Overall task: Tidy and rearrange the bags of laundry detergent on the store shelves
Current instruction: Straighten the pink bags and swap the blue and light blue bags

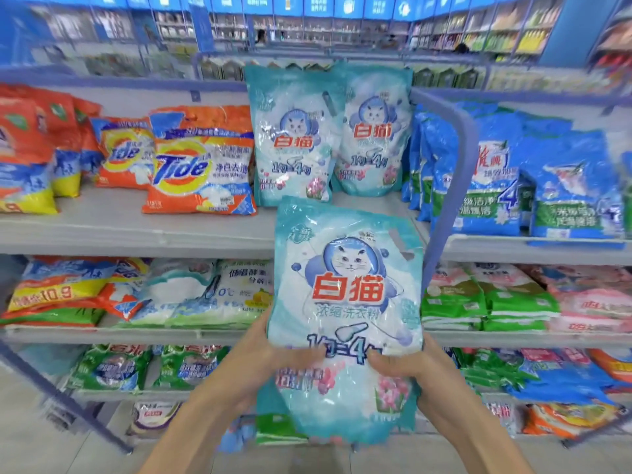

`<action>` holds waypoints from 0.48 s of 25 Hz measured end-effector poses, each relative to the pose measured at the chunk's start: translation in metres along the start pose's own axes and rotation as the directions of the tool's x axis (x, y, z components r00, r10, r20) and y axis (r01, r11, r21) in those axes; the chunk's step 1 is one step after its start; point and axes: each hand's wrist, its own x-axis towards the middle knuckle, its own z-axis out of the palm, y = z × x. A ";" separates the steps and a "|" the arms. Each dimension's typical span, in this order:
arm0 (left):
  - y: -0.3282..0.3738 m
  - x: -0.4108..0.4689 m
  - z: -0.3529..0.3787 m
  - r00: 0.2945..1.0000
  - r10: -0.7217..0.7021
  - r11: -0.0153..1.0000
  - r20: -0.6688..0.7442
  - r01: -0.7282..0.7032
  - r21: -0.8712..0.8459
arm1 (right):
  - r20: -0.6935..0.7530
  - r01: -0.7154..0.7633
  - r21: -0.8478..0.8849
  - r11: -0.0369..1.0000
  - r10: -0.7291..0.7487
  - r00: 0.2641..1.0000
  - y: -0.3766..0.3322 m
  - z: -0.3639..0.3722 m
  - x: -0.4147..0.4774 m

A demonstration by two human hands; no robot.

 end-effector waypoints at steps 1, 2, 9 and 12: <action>0.013 0.007 0.005 0.998 0.027 1.000 -0.060 -0.027 0.011 | -0.004 0.036 -0.009 0.999 -0.036 0.999 -0.012 0.004 0.003; 0.025 0.014 0.009 0.992 0.050 0.999 -0.119 -0.047 0.025 | -0.012 0.073 -0.018 0.997 -0.073 0.997 -0.025 0.009 0.006; 0.105 0.102 0.022 0.956 0.238 0.971 -0.172 -0.234 0.043 | -0.079 0.311 -0.211 0.927 -0.333 0.940 -0.121 0.021 0.058; 0.132 0.155 0.028 0.936 0.314 0.949 -0.162 -0.313 0.032 | -0.164 0.367 -0.250 0.896 -0.412 0.896 -0.157 0.013 0.109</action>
